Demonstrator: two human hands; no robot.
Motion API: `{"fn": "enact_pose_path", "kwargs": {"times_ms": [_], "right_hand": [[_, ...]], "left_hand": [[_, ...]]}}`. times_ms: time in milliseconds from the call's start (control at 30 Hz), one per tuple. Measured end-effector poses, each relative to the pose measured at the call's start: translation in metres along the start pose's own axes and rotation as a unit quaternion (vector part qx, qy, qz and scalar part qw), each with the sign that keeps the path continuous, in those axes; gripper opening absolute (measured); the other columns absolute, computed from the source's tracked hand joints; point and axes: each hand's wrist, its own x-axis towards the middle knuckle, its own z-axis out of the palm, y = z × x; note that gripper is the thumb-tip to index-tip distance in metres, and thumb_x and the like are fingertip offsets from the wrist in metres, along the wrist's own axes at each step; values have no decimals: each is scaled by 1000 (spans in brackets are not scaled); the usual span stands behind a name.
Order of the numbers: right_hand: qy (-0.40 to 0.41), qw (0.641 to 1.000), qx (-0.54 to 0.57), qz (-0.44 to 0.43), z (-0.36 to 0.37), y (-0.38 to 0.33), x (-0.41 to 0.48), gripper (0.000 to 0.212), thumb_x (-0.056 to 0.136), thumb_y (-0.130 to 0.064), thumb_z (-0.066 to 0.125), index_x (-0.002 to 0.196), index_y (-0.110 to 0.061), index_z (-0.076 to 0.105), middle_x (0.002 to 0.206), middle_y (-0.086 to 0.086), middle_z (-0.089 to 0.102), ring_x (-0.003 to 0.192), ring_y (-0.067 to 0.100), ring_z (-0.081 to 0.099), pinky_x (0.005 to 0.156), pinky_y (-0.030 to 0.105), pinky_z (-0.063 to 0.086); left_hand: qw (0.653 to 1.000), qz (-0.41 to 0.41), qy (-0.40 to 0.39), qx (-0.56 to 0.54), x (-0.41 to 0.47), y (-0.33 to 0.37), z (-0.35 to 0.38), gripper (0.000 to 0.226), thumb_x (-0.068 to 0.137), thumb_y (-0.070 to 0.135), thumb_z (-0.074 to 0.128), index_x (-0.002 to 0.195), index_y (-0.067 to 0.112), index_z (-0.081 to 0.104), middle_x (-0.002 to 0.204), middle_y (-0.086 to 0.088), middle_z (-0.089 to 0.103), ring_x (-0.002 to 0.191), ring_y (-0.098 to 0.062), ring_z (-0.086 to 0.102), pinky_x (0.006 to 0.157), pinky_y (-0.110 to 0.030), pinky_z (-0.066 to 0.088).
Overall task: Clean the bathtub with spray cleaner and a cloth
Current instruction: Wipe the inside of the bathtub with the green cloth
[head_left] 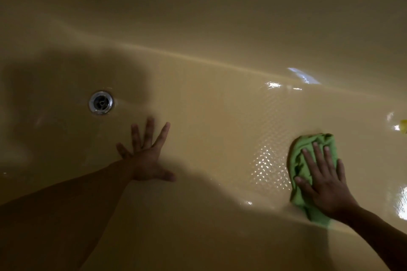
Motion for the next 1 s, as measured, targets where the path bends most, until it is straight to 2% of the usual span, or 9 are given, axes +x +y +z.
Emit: {"fn": "enact_pose_path", "kwargs": {"times_ms": [100,200,367,533,667,833,1000], "right_hand": [[35,994,45,96,-13,-3,33,86,88,-78,18,161,-40,-8,168,-9,-24,154,18,-25,122,61,-3],[70,981,80,161,-33,-24,80,97,80,-81,15,162,-34,-5,167,-5,-25,153,19,-26,121,60,-8],[125,975,77,169,-58,-82,157,96,83,-77,13,162,-26,-6,169,7,-21,155,30,-20,120,65,-5],[135,986,19,92,-60,-149,193,86,94,-67,22,162,-25,-10,168,13,-22,154,36,-20,119,65,-8],[111,992,-42,-35,-46,-196,192,81,96,-66,19,162,-27,-7,169,11,-18,154,36,-20,118,62,-11],[69,975,-93,-190,-11,-237,149,74,101,-60,25,164,-28,1,170,8,-13,155,33,-17,121,66,3],[18,956,-105,-273,11,-227,90,72,103,-61,28,164,-30,6,172,5,-6,157,30,-10,123,63,4]], "left_hand": [[1000,0,1,3,4,-4,-5,154,50,75,87,134,65,-41,135,17,-67,128,-37,-59,105,-83,-10],[1000,-4,2,4,6,-7,-9,152,53,73,87,133,65,-42,135,15,-67,129,-37,-59,106,-83,-8],[1000,10,4,12,12,-15,-15,149,55,75,85,134,65,-41,134,14,-68,128,-38,-59,104,-84,-7],[1000,13,14,13,17,-21,-20,147,57,73,85,137,65,-38,136,14,-67,130,-39,-57,105,-84,-6],[1000,21,18,7,18,-24,-24,145,58,74,83,136,66,-39,135,15,-67,129,-38,-58,105,-83,-9],[999,35,26,-20,17,-28,-25,142,60,73,84,137,68,-35,137,19,-65,128,-35,-59,105,-80,-14],[999,23,30,-30,13,-33,-24,139,64,73,82,140,66,-33,138,20,-64,132,-34,-57,106,-80,-13]]}}
